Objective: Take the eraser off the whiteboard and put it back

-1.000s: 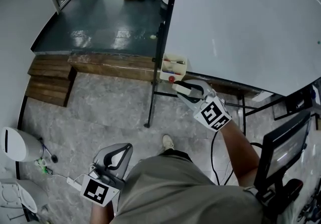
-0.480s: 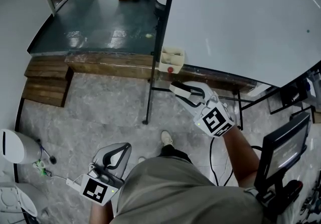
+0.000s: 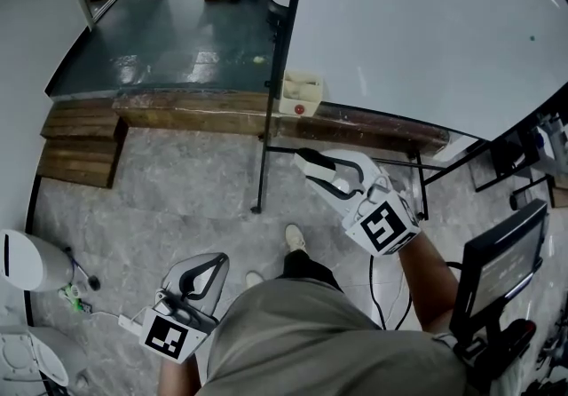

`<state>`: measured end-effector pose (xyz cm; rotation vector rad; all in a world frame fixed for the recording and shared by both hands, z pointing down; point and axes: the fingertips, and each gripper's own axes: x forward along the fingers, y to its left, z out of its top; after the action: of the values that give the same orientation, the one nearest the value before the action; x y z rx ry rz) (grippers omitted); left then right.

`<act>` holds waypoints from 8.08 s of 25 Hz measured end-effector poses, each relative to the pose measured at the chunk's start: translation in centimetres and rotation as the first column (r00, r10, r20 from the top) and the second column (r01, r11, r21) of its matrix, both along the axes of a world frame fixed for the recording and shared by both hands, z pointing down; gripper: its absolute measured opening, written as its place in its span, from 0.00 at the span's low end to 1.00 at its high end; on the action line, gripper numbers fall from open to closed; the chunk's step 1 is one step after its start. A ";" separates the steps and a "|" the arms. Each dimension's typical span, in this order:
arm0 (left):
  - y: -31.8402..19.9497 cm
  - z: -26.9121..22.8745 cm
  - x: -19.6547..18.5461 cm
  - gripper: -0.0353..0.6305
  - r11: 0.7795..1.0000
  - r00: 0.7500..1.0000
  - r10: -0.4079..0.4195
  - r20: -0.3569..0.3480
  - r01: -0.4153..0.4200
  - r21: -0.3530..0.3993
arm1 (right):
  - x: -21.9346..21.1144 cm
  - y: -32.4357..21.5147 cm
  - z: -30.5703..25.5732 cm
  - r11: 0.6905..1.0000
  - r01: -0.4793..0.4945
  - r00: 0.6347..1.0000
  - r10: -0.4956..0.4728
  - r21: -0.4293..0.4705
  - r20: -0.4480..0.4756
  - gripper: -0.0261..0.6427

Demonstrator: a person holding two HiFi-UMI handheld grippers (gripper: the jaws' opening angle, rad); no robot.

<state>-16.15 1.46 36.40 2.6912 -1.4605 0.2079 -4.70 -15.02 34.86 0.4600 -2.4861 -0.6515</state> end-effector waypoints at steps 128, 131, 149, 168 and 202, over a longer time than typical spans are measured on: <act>-29.7 2.0 5.2 0.06 0.956 0.972 -0.215 0.092 0.229 -0.184 | 0.8 -30.7 17.6 0.922 0.200 0.972 -0.228 -0.331 -0.048 0.27; -29.3 1.9 5.0 0.06 0.956 0.972 -0.217 0.091 0.231 -0.180 | 0.8 -30.7 17.5 0.925 0.196 0.974 -0.221 -0.325 -0.044 0.27; -26.2 0.4 3.8 0.06 0.973 0.982 -0.174 0.079 0.183 -0.140 | 0.5 -30.1 14.7 0.959 0.171 0.983 -0.182 -0.227 -0.026 0.35; -10.8 -1.4 1.4 0.06 1.000 0.999 0.014 0.031 -0.014 -0.007 | 1.9 -12.3 5.5 0.992 -0.076 0.993 0.084 -0.098 0.084 0.35; 14.9 -1.2 23.9 0.06 0.965 0.965 0.258 0.053 -0.256 -0.052 | 25.1 26.3 4.4 0.943 -0.238 0.937 0.286 -0.233 0.201 0.34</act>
<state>7.77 16.38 35.24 2.8539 -1.0993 0.3336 20.42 11.30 39.27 0.8118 -2.6064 -0.2405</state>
